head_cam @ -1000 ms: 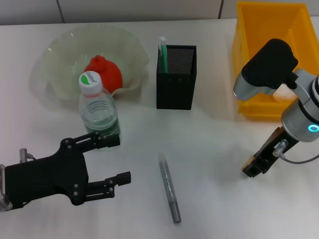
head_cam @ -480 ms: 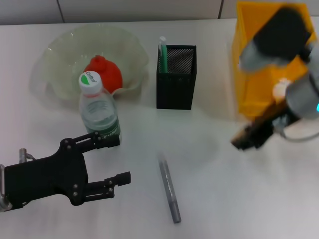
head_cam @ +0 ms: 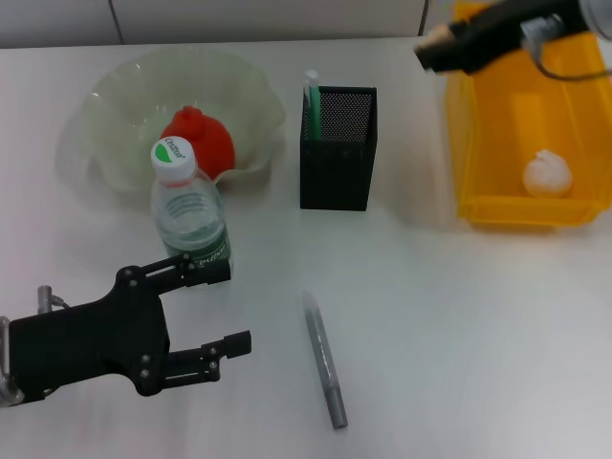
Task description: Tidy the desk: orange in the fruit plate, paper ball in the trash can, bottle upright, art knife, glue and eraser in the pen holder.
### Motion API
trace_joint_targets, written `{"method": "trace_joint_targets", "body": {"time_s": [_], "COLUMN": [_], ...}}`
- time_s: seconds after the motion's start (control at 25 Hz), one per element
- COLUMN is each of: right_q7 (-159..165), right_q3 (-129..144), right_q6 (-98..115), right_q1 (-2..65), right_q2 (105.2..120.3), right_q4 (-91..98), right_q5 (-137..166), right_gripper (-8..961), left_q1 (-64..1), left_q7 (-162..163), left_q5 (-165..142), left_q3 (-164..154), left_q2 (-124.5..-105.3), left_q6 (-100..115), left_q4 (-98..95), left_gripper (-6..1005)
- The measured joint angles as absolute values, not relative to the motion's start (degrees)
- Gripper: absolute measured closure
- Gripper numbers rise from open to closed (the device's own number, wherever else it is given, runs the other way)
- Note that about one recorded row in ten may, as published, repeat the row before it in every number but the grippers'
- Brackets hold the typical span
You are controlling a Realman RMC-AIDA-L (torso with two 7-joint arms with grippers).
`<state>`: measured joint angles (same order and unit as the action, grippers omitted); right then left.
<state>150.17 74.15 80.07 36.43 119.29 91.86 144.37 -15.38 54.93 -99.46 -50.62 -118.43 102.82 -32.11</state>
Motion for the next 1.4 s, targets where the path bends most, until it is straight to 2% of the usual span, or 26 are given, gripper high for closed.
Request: {"method": "trace_joint_targets", "body": {"time_s": [0.08, 0.32, 0.48, 0.68, 0.88, 1.08, 1.12, 1.4], "right_q7": [149.52, 147.17, 147.1, 147.59, 150.84, 157.52, 159.83, 164.75], "right_q3": [74.07, 74.03, 74.38, 75.16, 75.18, 81.07, 86.31, 99.28], "right_q6": [79.19, 73.46, 73.39, 74.36, 79.27, 88.17, 89.4, 86.81], "right_q1": [37.73, 47.37, 48.84, 48.46, 46.89, 42.11, 39.48, 37.31], "right_q2": [119.3, 119.28, 119.26, 119.4, 119.5, 119.6, 119.61, 119.71], "right_q4": [89.46, 70.25, 67.76, 69.37, 75.37, 86.62, 90.25, 90.09], "right_q5": [144.17, 143.69, 143.75, 143.74, 143.73, 140.87, 139.86, 139.55], "right_gripper": [515, 492, 476, 457, 371, 285, 268, 201], "left_q1": [-15.38, -15.22, -15.03, -14.78, -13.66, -12.93, -12.29, -10.47], "left_q7": [54.93, 54.93, 54.93, 54.93, 54.93, 55.04, 55.05, 55.07], "left_q5": [-99.43, -99.4, -99.4, -99.57, -99.52, -99.63, -99.73, -99.74], "left_q3": [-50.63, -50.41, -50.31, -50.27, -50.13, -50.1, -50.0, -47.27], "left_q2": [-118.44, -118.44, -118.39, -118.3, -117.74, -117.06, -116.57, -115.68], "left_q6": [102.98, 103.2, 103.26, 103.27, 103.43, 103.97, 103.99, 104.17], "left_q4": [-32.1, -32.08, -32.08, -32.18, -32.73, -32.79, -32.78, -32.85], "left_gripper": [216, 216, 216, 216, 216, 216, 216, 216]}}
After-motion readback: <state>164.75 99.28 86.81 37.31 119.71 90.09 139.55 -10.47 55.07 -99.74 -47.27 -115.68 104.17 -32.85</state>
